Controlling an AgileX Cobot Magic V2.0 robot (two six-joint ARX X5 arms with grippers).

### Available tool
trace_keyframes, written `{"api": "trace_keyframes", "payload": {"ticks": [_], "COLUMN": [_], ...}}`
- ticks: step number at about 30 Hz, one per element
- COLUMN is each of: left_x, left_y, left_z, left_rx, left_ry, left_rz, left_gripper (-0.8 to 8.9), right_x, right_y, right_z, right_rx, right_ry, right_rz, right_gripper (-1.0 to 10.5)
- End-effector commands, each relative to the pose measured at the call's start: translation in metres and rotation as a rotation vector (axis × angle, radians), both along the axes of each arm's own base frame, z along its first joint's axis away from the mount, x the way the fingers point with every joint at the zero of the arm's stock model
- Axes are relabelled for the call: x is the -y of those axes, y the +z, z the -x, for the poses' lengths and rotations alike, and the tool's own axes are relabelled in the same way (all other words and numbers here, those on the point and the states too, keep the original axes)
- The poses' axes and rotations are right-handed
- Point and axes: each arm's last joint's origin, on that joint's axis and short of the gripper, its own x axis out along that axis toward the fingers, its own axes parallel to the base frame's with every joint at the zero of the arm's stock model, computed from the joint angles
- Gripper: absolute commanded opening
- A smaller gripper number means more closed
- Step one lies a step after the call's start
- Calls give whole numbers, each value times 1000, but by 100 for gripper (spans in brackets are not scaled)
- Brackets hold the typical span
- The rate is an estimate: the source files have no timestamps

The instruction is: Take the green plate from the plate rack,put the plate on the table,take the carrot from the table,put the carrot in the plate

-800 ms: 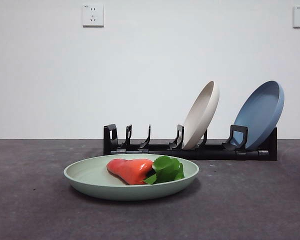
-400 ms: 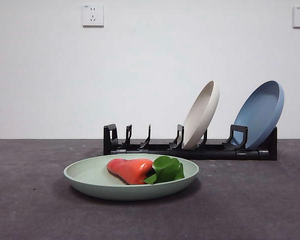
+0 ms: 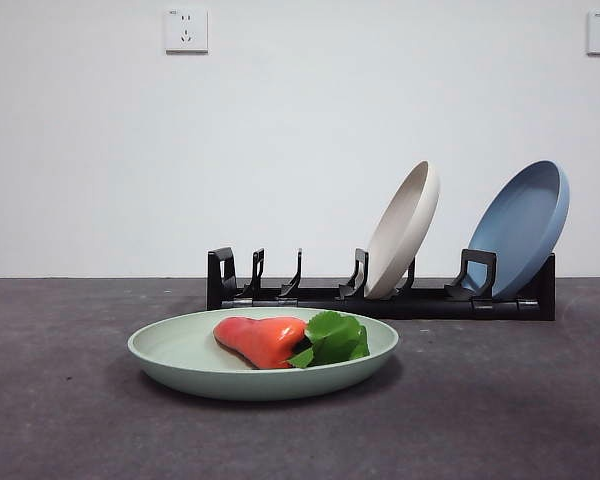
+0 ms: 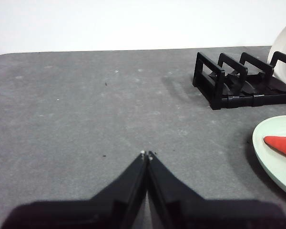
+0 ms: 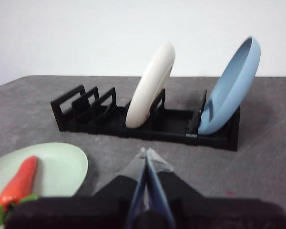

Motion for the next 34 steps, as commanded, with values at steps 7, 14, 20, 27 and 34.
{"api": "trace_keyframes", "payload": {"ticks": [7, 14, 20, 27, 34], "left_x": [0, 0, 0, 0, 0], "left_y": [-4, -4, -4, -4, -4], "left_z": [-1, -1, -1, -1, -1], "left_rx": [-9, -9, -9, -9, -9], "left_ry": [7, 7, 7, 7, 7], "left_rz": [10, 10, 9, 10, 10], "left_gripper": [-3, -3, -3, -3, -3], "right_x": [0, 0, 0, 0, 0], "right_y": [-25, -37, -38, -38, -38], "right_z": [-2, -2, -2, -2, -2], "right_rx": [-24, -103, -118, -120, -119], "right_ry": [-5, -6, -9, -9, -9], "right_rz": [-11, -22, -45, -45, -45], "right_gripper": [1, 1, 1, 1, 1]}}
